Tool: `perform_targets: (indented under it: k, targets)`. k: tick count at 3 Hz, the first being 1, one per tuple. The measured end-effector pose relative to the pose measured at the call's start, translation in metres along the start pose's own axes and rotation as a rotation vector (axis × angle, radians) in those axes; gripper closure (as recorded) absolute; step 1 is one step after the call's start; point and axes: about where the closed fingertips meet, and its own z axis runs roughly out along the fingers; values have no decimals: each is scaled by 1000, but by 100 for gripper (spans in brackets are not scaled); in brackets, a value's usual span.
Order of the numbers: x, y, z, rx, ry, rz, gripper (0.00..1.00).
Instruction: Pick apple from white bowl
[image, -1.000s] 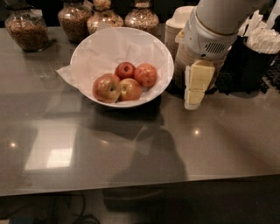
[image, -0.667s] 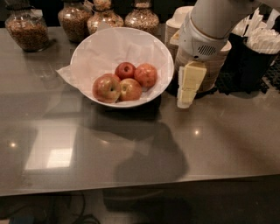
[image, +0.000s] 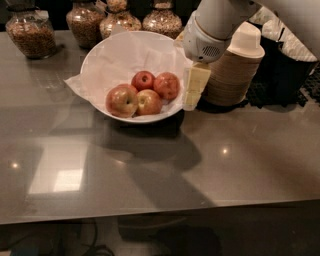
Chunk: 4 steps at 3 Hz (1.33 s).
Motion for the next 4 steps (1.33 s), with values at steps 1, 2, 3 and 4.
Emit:
perform_targets:
  k: [1, 2, 3, 4]
  targets:
    - [-4, -12, 6, 4, -28, -5, 13]
    - [-7, -23, 10, 6, -53, -13, 21]
    - [-8, -32, 12, 13, -88, -18, 28]
    - [-10, -36, 20, 4, -113, -32, 30]
